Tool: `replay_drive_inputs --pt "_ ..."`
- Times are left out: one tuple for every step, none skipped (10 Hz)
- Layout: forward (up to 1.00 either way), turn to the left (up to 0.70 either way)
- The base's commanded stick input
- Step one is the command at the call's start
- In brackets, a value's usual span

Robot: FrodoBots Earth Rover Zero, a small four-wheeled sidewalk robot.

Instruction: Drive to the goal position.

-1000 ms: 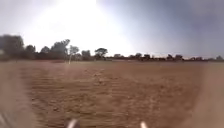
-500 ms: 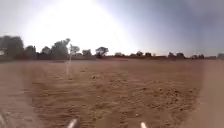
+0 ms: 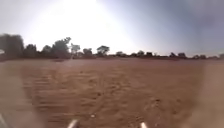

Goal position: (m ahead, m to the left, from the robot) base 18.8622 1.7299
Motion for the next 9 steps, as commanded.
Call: replay_drive_inputs --pt "1.0 0.03" --pt "1.0 0.0" --pt "1.0 0.0" --pt "1.0 0.0" --pt "1.0 0.0" --pt "1.0 0.0" --pt "1.0 0.0" --pt "1.0 0.0" --pt "1.0 0.0"
